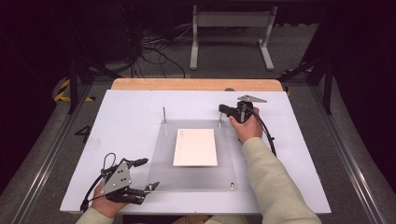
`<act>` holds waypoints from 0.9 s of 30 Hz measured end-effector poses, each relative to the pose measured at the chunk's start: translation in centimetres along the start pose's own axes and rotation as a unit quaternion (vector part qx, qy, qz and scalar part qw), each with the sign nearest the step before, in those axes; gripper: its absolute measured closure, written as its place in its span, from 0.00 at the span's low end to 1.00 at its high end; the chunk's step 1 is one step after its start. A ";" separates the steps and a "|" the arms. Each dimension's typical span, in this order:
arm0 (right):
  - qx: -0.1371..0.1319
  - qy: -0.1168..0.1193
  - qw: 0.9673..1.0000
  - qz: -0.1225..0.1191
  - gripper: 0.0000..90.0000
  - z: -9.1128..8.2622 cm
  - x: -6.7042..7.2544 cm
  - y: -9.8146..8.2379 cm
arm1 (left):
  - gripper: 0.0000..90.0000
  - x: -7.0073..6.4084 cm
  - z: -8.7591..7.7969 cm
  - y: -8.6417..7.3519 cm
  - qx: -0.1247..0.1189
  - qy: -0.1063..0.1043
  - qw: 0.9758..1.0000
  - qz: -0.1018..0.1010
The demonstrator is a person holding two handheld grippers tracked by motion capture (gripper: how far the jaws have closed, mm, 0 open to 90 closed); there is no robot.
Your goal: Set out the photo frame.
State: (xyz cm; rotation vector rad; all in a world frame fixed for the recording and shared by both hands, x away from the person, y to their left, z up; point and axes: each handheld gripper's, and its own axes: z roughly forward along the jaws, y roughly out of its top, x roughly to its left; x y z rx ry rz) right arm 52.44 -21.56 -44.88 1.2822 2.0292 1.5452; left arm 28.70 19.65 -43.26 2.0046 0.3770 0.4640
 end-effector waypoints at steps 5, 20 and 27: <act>0.001 0.004 1.000 0.006 0.95 0.0 -0.1 -0.1 | 0.31 -0.6 0.4 0.2 -0.007 0.018 1.000 0.020; 0.025 -0.002 1.000 0.006 0.94 0.6 0.1 -0.4 | 0.60 -1.4 0.0 1.1 -0.032 0.067 0.995 0.060; 0.039 0.001 0.999 0.013 0.88 0.2 0.0 0.1 | 0.60 -1.3 -0.1 1.3 -0.028 0.066 0.996 0.059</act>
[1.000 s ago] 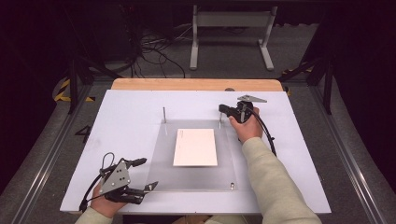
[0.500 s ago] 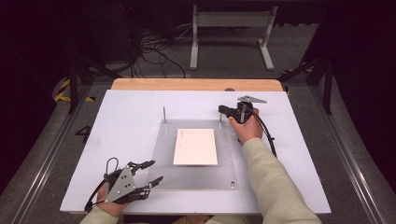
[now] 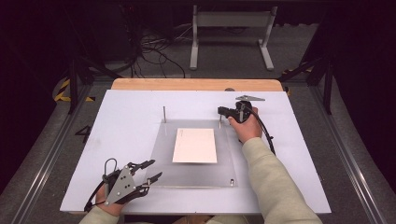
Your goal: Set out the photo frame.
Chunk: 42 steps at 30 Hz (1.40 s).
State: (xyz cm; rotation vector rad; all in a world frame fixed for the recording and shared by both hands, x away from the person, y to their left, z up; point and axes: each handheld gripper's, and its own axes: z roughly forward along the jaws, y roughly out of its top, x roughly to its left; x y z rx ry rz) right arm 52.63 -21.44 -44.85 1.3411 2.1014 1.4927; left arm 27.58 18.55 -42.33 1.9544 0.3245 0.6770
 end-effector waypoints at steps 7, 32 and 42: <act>-0.003 -0.008 1.000 -0.019 0.77 -1.4 0.1 0.3 | 0.60 0.3 -0.1 0.3 0.003 -0.003 1.000 -0.002; -0.036 0.022 0.994 -0.104 0.48 -12.4 3.8 0.1 | 0.56 2.0 0.2 1.3 -0.002 -0.034 0.998 -0.045; -0.053 0.034 0.989 -0.131 0.42 -17.2 5.6 -0.5 | 0.55 2.0 0.3 1.4 -0.001 -0.034 0.998 -0.050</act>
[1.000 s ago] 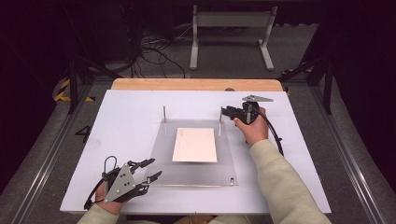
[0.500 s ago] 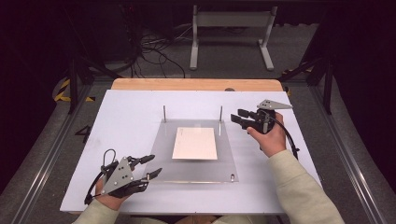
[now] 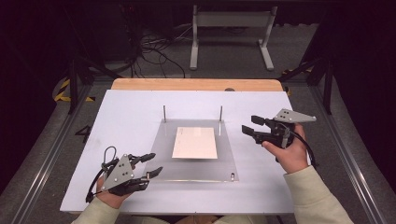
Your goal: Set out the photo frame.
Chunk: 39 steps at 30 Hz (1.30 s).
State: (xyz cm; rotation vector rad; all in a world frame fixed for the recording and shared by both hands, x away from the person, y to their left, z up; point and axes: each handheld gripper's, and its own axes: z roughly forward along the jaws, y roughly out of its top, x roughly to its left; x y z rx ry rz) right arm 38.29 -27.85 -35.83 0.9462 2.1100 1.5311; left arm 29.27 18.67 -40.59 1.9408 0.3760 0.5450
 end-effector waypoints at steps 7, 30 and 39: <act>0.000 0.006 1.000 -0.010 0.39 -3.0 1.8 -0.2 | 0.54 0.0 0.1 0.2 0.004 0.003 1.000 -0.006; 0.026 0.067 0.994 -0.084 0.27 -3.5 5.8 -4.1 | 0.54 0.0 0.1 0.3 0.007 0.005 1.000 -0.008; 0.047 0.092 0.988 -0.113 0.19 -2.8 6.8 -5.2 | 0.54 0.0 0.2 0.3 0.005 0.005 1.000 -0.010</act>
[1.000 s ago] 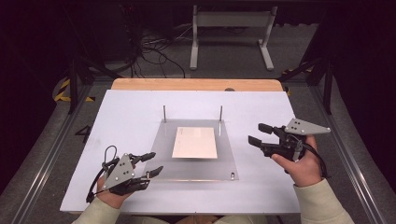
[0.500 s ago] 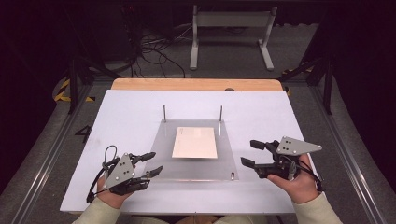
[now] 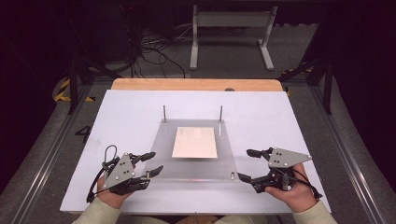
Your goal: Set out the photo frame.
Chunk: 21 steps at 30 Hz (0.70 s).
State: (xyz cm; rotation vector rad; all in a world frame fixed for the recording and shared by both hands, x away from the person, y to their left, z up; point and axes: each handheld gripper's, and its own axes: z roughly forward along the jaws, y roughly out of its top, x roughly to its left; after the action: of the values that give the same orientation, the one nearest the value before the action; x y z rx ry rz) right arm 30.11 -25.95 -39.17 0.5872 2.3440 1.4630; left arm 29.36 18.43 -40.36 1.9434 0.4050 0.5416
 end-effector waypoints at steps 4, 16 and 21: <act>-0.007 0.018 1.000 -0.017 0.16 0.8 0.7 0.2 | 0.54 0.1 0.0 0.0 0.000 -0.001 1.000 0.000; -0.045 0.040 0.996 -0.068 0.14 3.6 1.8 0.5 | 0.52 0.2 0.1 -0.1 -0.001 -0.007 1.000 -0.006; -0.052 0.042 0.995 -0.073 0.13 4.5 1.9 0.4 | 0.52 0.2 0.1 -0.1 -0.001 -0.009 1.000 -0.006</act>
State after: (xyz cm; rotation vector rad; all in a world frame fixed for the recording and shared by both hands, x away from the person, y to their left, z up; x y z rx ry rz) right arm 30.69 -21.35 -40.84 0.3262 2.3020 1.5588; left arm 29.58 18.46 -40.47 1.9419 0.4041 0.5170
